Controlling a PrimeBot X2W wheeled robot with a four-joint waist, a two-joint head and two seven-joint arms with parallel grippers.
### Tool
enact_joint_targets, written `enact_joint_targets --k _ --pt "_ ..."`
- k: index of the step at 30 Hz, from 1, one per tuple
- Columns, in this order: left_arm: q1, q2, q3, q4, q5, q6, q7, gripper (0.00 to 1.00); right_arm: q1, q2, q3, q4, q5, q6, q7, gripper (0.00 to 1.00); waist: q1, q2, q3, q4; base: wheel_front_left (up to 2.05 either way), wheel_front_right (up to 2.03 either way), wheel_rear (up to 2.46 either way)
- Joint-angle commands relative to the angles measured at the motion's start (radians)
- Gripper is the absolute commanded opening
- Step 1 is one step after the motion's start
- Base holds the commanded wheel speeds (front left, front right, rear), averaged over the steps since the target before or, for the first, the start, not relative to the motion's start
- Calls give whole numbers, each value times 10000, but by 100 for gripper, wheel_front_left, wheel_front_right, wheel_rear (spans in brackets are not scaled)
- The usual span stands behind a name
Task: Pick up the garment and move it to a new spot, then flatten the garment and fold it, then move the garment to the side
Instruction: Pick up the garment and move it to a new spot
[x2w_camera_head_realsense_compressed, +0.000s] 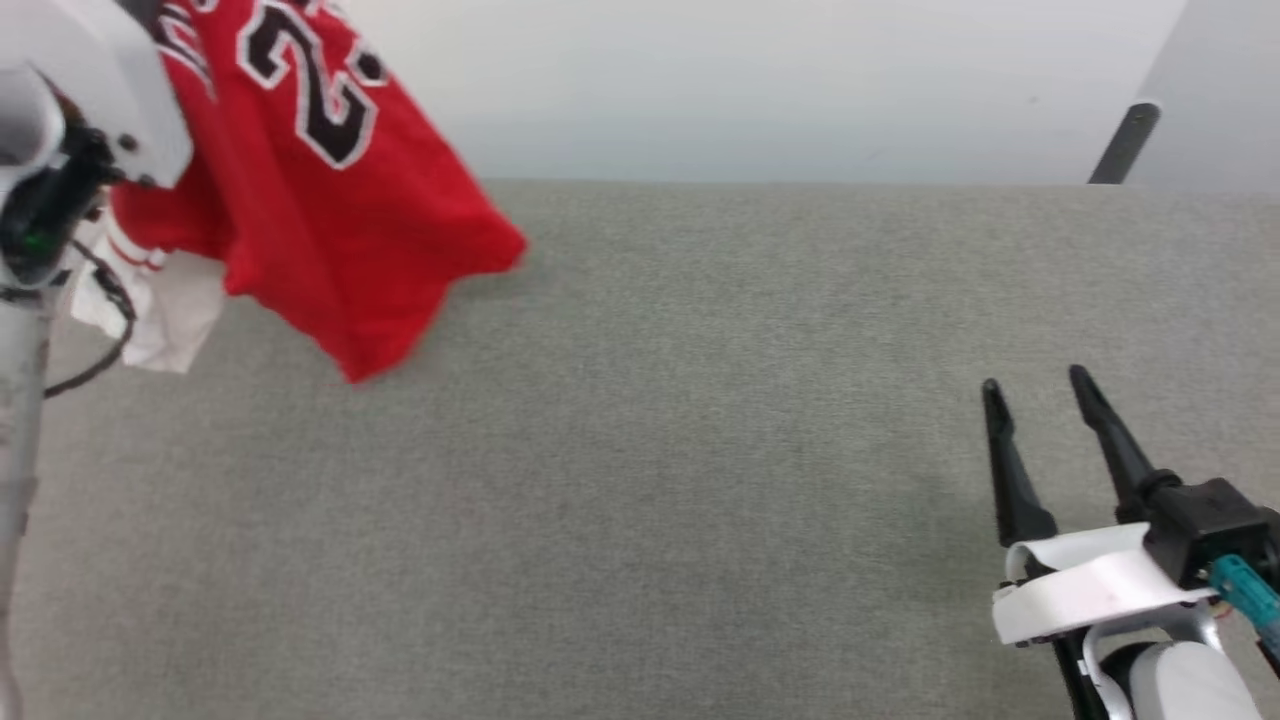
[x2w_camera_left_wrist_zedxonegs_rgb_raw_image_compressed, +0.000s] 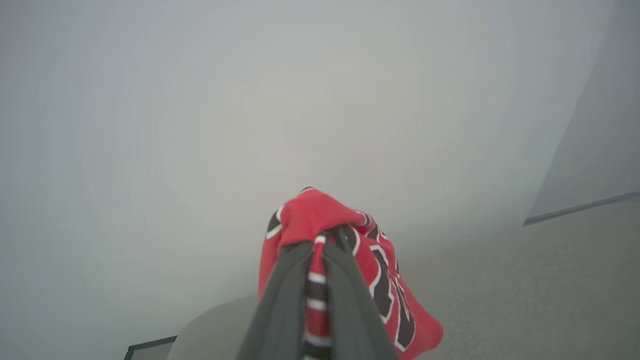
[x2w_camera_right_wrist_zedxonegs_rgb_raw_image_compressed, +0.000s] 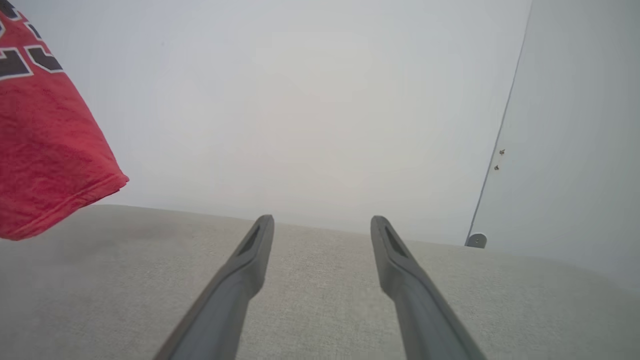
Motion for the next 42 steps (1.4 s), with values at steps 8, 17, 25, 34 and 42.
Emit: enact_joint_targets --k 8,17,25,34,42 --pt "559 -452 -578 -1745 -644 84 930 0 396 22 -1268 -126 -162 1 -126 100 0 -1 -72 -859 0 0 0" --pt "1448 -1025 -1375 -3199 -900 405 1863 0 417 24 -2137 -136 -166 1 -209 100 0 -1 196 -1672 0 0 0" --pt "2747 -1326 -2316 -3714 -818 478 2156 0 390 28 -1999 102 142 1 -408 100 0 -1 568 -2127 0 0 0" --pt "4038 -1586 -3470 -3567 -951 243 2227 0 158 25 -1688 435 336 1 -555 100 0 -1 823 -2230 0 0 0" --pt "4484 -1870 -4187 -3245 -1034 122 2013 34 72 25 -1415 648 298 1 -596 100 0 -1 730 -2100 0 0 0"
